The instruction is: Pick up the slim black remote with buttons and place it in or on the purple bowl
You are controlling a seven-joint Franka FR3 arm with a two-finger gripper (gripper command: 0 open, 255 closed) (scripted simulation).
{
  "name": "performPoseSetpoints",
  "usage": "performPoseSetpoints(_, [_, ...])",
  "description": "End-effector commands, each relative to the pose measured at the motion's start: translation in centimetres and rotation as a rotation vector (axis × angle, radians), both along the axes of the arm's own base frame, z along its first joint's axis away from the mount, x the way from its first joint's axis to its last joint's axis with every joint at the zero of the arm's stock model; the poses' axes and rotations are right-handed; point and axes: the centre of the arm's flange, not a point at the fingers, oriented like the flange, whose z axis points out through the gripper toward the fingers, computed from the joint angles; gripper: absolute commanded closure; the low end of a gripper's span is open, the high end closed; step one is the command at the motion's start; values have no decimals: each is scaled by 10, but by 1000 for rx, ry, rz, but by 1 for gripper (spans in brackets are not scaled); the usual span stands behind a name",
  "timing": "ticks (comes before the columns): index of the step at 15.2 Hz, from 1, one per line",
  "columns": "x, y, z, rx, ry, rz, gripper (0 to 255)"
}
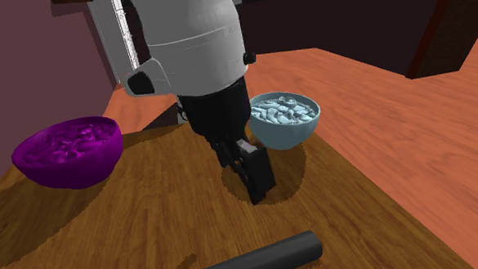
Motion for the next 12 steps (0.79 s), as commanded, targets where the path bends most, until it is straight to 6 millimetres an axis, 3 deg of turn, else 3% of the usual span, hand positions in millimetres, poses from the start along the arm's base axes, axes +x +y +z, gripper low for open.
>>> performPoseSetpoints(1, [19,12,-11,3,15,-64,0])
performPoseSetpoints(6, [71,39,-40,11,50,-209,0])
performPoseSetpoints(12, [70,45,-67,11,51,-214,0])
